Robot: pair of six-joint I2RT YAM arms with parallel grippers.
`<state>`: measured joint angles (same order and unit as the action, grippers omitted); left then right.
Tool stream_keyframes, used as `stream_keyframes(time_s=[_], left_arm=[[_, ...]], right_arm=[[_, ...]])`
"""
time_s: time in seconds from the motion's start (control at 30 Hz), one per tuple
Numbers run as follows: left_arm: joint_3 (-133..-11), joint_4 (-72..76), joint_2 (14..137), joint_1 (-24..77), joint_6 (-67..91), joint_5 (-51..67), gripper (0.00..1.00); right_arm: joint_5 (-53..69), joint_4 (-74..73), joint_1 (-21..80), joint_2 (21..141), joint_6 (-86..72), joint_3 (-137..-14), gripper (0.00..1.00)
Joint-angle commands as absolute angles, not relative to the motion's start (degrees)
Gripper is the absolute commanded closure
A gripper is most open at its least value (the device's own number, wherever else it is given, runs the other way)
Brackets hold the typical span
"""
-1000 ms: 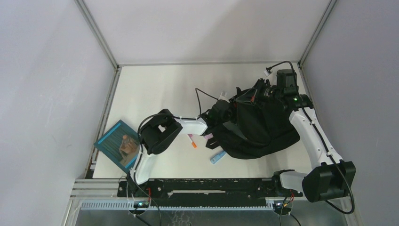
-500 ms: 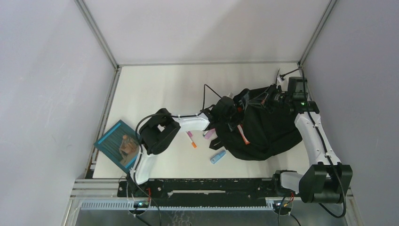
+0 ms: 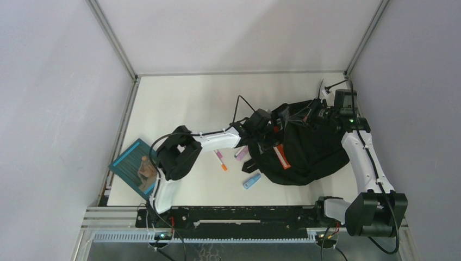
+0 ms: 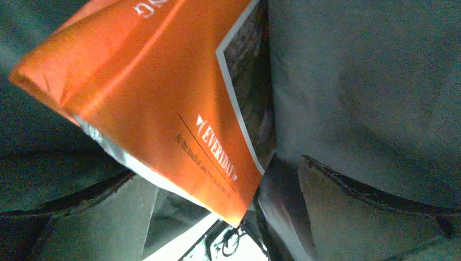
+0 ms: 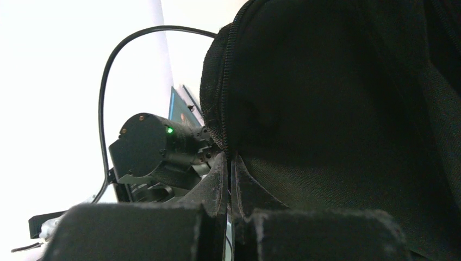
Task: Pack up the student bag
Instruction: Place the book in the student bag.
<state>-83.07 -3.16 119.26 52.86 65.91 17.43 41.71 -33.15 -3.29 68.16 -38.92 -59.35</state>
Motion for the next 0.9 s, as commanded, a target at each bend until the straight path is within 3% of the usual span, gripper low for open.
stream_keyframes(time_s=[0.0,0.07,0.3,0.53,0.6,0.67,0.73,0.87], left_arm=[[-85.8,-5.3,113.3,52.9,63.2,20.1,0.00],[-84.9,-4.6,113.2,52.9,63.8,20.9,0.01],[-83.2,-0.5,113.9,52.9,66.4,21.5,0.29],[-91.1,-2.7,119.7,52.8,65.6,20.4,0.44],[-93.1,-5.0,120.9,52.8,63.9,20.9,0.38],[-93.6,-7.1,121.0,52.8,62.1,21.1,0.20],[-93.5,-9.5,120.3,52.7,60.4,21.1,0.09],[-92.7,-13.5,117.3,52.5,56.8,20.4,0.03]], right_arm=[[42.4,-32.2,-3.7,66.3,-38.1,-59.7,1.00],[42.3,-32.3,-3.7,66.3,-38.0,-59.7,1.00],[42.4,-32.7,-3.6,66.0,-37.9,-59.6,1.00],[41.9,-32.7,-3.1,65.7,-38.1,-59.7,1.00],[41.9,-33.0,-3.1,65.7,-37.9,-59.7,1.00],[41.7,-33.5,-3.1,65.5,-37.4,-59.6,1.00],[41.4,-33.5,-3.2,65.1,-37.3,-59.1,1.00],[41.3,-32.9,-3.4,65.2,-37.4,-58.2,1.00]])
